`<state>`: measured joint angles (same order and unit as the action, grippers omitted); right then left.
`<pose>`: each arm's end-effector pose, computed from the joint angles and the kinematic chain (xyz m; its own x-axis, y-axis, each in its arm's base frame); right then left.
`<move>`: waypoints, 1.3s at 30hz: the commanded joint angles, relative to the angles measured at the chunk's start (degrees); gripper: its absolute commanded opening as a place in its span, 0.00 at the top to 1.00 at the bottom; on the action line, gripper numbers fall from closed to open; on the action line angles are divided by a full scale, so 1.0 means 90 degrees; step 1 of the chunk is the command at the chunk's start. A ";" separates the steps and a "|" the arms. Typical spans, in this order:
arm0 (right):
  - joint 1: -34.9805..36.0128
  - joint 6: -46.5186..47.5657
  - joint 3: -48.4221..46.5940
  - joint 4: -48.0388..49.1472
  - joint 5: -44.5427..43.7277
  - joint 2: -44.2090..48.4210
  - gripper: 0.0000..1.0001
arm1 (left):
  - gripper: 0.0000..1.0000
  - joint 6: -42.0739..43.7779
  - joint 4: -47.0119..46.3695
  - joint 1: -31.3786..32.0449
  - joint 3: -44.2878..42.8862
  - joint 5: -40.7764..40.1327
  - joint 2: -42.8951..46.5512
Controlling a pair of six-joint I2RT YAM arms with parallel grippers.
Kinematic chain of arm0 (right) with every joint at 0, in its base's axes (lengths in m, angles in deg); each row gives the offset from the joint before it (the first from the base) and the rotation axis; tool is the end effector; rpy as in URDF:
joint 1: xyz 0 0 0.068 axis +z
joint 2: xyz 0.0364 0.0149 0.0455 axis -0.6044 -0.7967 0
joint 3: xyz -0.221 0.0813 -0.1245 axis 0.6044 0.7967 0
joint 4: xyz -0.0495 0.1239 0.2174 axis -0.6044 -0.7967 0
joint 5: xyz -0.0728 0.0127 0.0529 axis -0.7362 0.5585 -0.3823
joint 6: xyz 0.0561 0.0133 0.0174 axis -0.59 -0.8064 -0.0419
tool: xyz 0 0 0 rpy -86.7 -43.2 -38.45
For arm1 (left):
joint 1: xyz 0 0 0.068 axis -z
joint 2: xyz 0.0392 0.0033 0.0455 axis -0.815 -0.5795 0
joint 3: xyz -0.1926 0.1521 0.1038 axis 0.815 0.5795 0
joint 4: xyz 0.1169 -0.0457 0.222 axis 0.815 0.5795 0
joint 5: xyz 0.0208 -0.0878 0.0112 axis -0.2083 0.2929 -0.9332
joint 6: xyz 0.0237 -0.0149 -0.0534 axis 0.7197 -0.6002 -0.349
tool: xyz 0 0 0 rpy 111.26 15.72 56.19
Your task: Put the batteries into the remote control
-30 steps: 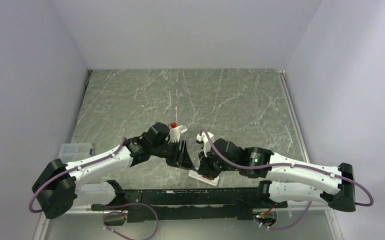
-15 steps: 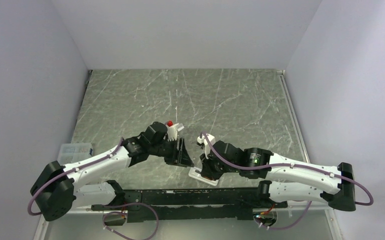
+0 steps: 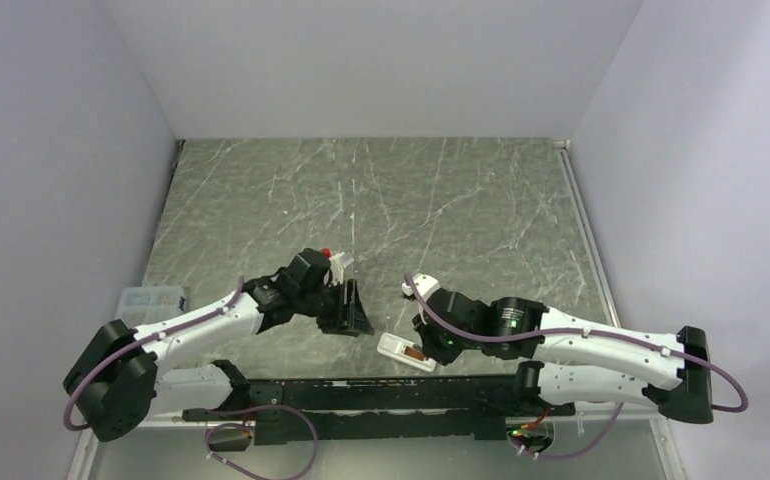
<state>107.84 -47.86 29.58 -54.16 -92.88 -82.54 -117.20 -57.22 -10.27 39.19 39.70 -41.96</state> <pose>0.0642 0.1699 0.2491 -0.6574 -0.5033 -0.5608 -0.6976 0.6879 0.2005 0.1512 -0.1750 0.1979 -0.9737 -0.0019 -0.2277 0.1711 0.6535 -0.7373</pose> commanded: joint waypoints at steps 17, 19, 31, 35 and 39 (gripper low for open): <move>-0.0039 0.0512 -0.0313 0.0290 0.0118 -0.1618 1.00 | 0.48 -0.0115 -0.1222 -0.0023 0.0445 0.0280 -0.1382; -0.0106 0.0570 -0.0264 0.0435 0.0172 -0.1703 1.00 | 0.48 -0.0092 -0.1228 -0.0022 0.0430 0.0287 -0.1455; -0.0402 0.0920 -0.0143 0.0870 0.0573 -0.2191 1.00 | 0.48 -0.0102 -0.1356 -0.0132 0.0457 0.0395 -0.1644; -0.0424 0.0883 -0.0157 0.0799 0.0579 -0.2319 1.00 | 0.48 -0.0085 -0.1371 -0.0166 0.0437 0.0424 -0.1678; -0.0433 0.0779 -0.0166 0.0665 0.0551 -0.2320 1.00 | 0.48 -0.0038 -0.1334 -0.0197 0.0427 0.0434 -0.1671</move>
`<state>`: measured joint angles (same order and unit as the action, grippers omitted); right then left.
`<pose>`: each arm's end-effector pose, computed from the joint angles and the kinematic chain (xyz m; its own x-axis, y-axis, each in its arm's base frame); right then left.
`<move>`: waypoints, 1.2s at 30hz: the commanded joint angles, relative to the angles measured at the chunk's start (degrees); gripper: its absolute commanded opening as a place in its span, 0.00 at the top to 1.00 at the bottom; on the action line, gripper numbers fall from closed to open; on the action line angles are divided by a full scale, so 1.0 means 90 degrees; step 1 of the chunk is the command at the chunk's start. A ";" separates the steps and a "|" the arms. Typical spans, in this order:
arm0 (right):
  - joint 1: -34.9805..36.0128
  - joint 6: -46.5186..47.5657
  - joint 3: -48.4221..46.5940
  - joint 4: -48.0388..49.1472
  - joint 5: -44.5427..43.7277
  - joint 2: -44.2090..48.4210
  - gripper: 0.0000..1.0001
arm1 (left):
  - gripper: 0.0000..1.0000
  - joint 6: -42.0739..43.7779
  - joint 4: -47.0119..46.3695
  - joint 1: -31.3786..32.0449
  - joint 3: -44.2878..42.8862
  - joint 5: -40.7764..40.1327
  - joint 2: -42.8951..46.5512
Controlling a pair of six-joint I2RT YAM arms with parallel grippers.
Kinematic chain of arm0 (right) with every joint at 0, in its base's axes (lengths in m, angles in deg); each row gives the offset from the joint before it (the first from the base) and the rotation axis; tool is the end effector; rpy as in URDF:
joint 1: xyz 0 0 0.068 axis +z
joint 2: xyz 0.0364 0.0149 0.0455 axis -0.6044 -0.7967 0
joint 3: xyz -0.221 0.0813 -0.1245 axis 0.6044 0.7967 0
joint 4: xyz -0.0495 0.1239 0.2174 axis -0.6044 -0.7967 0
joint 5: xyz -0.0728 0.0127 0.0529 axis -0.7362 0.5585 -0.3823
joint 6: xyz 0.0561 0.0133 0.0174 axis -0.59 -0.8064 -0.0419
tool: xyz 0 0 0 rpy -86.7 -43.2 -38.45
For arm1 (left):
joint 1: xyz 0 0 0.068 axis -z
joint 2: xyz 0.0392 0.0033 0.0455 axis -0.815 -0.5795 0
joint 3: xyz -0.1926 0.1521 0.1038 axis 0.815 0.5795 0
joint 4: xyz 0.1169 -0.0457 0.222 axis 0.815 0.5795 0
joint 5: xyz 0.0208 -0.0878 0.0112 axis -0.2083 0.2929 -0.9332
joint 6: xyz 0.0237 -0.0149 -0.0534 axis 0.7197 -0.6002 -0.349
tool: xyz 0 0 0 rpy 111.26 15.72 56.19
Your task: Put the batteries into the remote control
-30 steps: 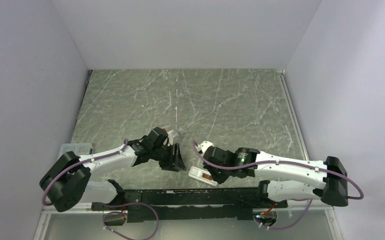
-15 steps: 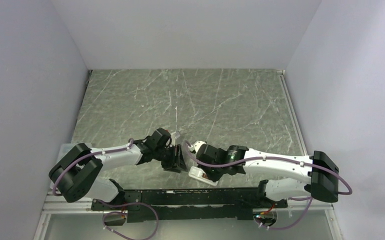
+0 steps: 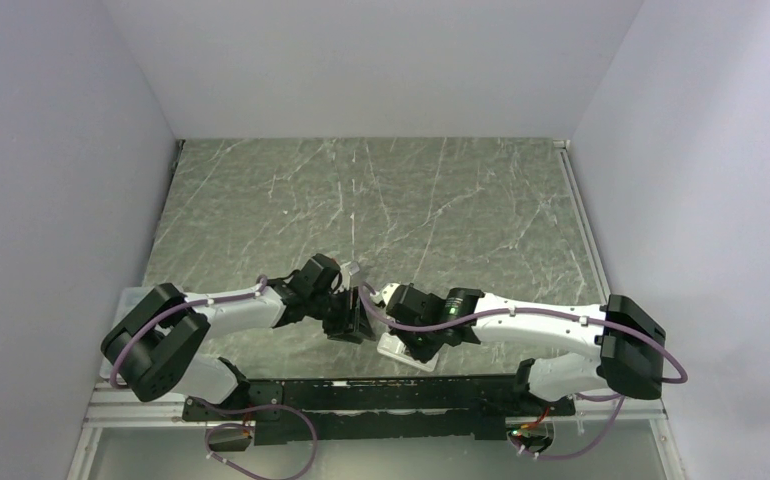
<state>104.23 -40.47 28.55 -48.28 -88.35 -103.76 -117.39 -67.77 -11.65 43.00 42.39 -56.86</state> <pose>0.0922 0.2156 0.1900 -0.6505 -0.6709 -0.3560 -0.7423 0.6608 0.1112 0.1661 -0.1838 0.1354 -0.9950 0.0143 -0.0990 0.0803 0.7051 -0.7046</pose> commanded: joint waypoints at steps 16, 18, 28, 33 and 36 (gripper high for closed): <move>-0.0036 -0.0273 0.0121 -0.0009 0.0247 0.0072 1.00 | 0.48 -0.0003 -0.0306 -0.0109 0.0039 0.0286 -0.0074; -0.0035 -0.0269 0.0142 0.0054 0.0284 0.0008 1.00 | 0.48 -0.0003 -0.0309 -0.0106 0.0051 0.0289 -0.0065; -0.0038 -0.0547 0.0379 0.0792 0.0356 -0.0148 1.00 | 0.48 0.0033 -0.0186 -0.0132 0.0075 0.0252 0.0048; -0.0037 -0.0893 0.0532 0.1125 0.0053 -0.0087 1.00 | 0.48 0.0064 -0.0135 -0.0156 0.0044 0.0257 0.0050; -0.0037 -0.1018 0.0616 0.1295 -0.0216 -0.0001 1.00 | 0.48 0.0083 -0.0121 -0.0158 0.0034 0.0266 0.0053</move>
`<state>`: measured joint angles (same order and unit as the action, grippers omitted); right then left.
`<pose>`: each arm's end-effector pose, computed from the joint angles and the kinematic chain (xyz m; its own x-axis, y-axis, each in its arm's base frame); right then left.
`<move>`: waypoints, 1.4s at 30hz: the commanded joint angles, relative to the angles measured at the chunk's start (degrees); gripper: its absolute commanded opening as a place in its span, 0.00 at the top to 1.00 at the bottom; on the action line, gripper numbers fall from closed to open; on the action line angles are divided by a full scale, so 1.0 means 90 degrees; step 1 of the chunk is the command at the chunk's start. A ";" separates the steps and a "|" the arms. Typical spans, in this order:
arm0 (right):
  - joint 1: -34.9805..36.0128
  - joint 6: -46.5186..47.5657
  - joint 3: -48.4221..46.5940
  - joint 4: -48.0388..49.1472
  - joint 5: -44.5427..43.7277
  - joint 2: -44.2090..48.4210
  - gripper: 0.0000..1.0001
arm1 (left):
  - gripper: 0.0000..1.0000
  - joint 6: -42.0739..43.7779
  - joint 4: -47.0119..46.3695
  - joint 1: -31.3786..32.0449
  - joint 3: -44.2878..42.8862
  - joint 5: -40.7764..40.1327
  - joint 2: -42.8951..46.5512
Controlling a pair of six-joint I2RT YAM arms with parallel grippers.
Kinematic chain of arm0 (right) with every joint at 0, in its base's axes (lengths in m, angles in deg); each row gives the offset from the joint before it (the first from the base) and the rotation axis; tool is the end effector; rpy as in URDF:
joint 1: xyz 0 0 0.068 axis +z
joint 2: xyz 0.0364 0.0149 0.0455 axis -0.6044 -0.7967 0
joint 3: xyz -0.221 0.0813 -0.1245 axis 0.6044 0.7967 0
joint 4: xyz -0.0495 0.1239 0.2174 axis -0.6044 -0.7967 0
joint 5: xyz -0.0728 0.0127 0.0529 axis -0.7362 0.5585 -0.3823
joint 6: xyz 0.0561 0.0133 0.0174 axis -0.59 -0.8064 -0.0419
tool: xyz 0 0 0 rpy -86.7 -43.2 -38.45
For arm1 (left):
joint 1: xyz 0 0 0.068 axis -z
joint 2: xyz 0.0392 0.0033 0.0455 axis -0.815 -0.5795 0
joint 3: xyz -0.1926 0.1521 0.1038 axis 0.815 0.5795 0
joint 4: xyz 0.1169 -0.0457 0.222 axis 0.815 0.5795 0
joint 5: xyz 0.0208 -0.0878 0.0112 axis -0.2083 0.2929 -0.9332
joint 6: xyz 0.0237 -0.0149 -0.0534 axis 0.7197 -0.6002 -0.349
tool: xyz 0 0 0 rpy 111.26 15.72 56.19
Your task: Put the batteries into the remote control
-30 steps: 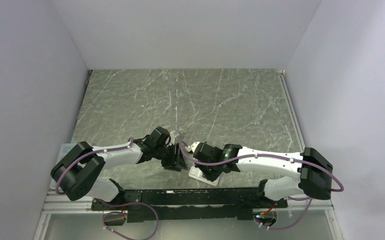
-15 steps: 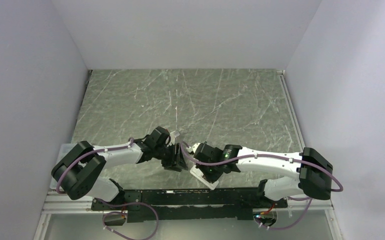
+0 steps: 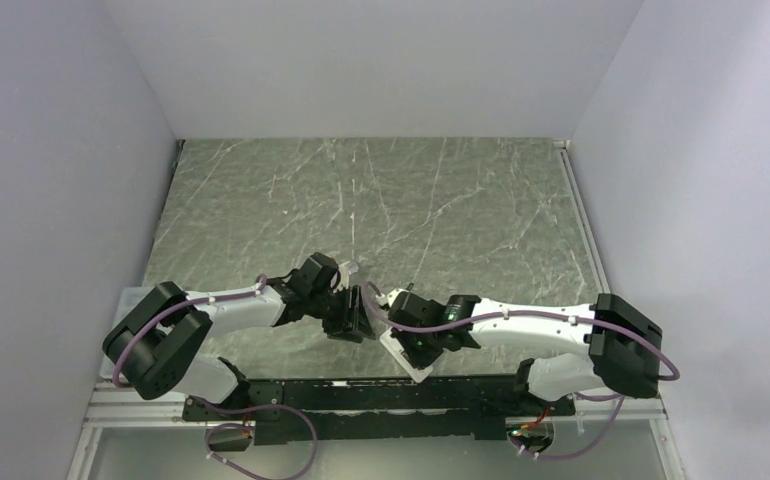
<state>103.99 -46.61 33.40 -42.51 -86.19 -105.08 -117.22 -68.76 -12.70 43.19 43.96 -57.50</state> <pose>0.0903 0.2131 0.1660 -0.7319 -0.6010 -0.3210 -0.6698 0.7210 0.1774 0.1692 -0.1819 0.1337 -0.9960 0.0129 -0.0887 0.0729 0.6923 -0.7179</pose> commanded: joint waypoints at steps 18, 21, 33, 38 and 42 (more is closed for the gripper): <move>-0.0013 -0.0260 -0.0349 0.1180 -0.0742 -0.0494 1.00 | 0.48 0.0059 -0.0111 -0.0085 -0.0102 0.0080 -0.0142; -0.0016 -0.0277 -0.0358 0.1178 -0.0743 -0.0478 1.00 | 0.48 0.0086 -0.0045 -0.0107 -0.0323 0.0005 -0.0278; -0.0011 -0.0334 -0.0188 0.1256 -0.0739 -0.0239 1.00 | 0.48 0.0452 -0.0108 -0.0489 -0.1361 0.0354 -0.1437; -0.0012 -0.0381 -0.0110 0.1313 -0.0748 -0.0146 1.00 | 0.51 0.0504 -0.0223 -0.0484 -0.1460 0.0494 -0.1938; -0.0019 -0.0396 -0.0047 0.1324 -0.0759 -0.0090 1.00 | 0.55 0.0649 -0.0267 -0.0484 -0.1418 0.0622 -0.2002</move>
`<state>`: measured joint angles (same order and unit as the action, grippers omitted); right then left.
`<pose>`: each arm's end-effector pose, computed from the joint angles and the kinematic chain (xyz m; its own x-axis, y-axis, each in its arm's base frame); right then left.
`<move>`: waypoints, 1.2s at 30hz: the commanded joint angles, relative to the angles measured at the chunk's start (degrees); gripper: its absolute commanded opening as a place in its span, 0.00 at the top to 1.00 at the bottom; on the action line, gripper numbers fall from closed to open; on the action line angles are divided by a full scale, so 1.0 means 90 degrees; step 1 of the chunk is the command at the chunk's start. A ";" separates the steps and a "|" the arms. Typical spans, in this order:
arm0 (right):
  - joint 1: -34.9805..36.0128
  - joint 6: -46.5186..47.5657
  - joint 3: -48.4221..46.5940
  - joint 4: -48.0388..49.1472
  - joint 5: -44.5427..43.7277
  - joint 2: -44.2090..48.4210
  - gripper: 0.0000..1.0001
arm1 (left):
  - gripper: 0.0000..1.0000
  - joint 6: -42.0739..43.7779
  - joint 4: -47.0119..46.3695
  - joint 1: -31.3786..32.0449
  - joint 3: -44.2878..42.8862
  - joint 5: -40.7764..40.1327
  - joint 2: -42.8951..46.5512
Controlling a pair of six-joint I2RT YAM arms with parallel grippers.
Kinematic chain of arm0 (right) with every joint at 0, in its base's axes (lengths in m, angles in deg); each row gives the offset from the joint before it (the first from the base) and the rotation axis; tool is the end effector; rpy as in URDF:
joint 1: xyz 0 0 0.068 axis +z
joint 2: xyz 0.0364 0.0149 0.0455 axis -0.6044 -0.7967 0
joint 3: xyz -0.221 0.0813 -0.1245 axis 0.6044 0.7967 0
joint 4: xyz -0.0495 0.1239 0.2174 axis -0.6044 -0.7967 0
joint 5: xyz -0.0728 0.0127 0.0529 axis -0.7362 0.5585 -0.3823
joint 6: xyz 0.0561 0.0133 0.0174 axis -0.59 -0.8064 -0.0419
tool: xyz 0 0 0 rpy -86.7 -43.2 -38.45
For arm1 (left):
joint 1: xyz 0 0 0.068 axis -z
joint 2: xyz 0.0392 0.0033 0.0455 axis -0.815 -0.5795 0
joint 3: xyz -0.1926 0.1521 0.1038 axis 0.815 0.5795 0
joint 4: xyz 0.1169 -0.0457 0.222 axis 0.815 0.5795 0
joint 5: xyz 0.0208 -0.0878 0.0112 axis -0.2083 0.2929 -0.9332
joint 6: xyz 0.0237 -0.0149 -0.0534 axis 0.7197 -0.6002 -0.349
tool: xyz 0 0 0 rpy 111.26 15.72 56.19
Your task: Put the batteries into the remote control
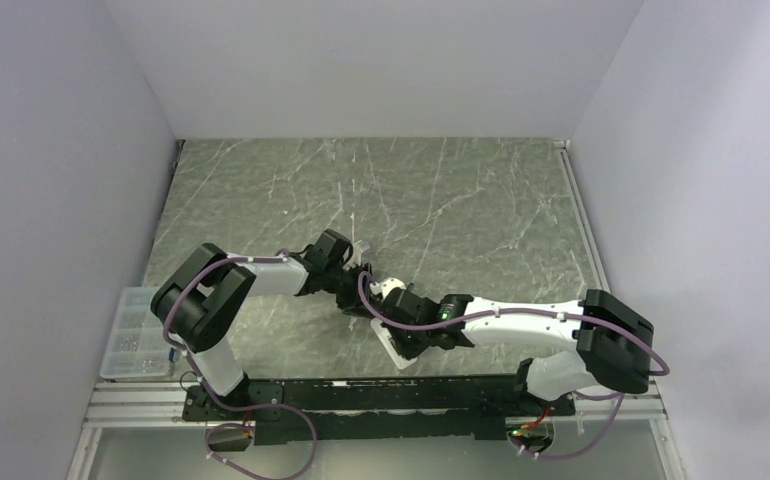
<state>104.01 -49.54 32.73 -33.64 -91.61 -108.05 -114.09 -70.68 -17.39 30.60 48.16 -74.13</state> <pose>0.1027 0.2313 0.1655 -0.7394 -0.5067 -0.4434 -0.6243 0.7625 0.1697 0.2292 -0.2056 0.1195 -0.9980 0.0099 -0.0625 0.0527 0.6780 -0.7331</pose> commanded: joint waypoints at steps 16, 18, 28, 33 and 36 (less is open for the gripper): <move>-0.0038 -0.0348 -0.0313 0.0595 -0.0021 -0.0099 1.00 | 0.58 0.0141 -0.0788 0.0102 0.0970 0.0488 0.0246; -0.0033 -0.0382 -0.0359 0.0628 0.0062 -0.0179 1.00 | 0.58 0.0106 -0.0801 0.0126 0.1030 0.0432 0.0303; -0.0033 -0.0531 -0.0525 0.0806 0.0278 -0.0363 1.00 | 0.57 -0.0006 -0.0684 0.0188 0.1176 0.0156 0.0566; -0.0033 -0.0674 -0.0579 0.1002 0.0359 -0.0518 1.00 | 0.57 -0.0071 -0.0661 0.0228 0.1261 0.0040 0.0730; -0.0038 -0.0770 -0.0626 0.1085 0.0387 -0.0610 1.00 | 0.57 -0.0086 -0.0559 0.0278 0.1274 -0.0092 0.0786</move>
<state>103.95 -53.37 30.32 -34.97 -88.81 -111.81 -114.25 -81.17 -16.94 40.40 47.00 -68.21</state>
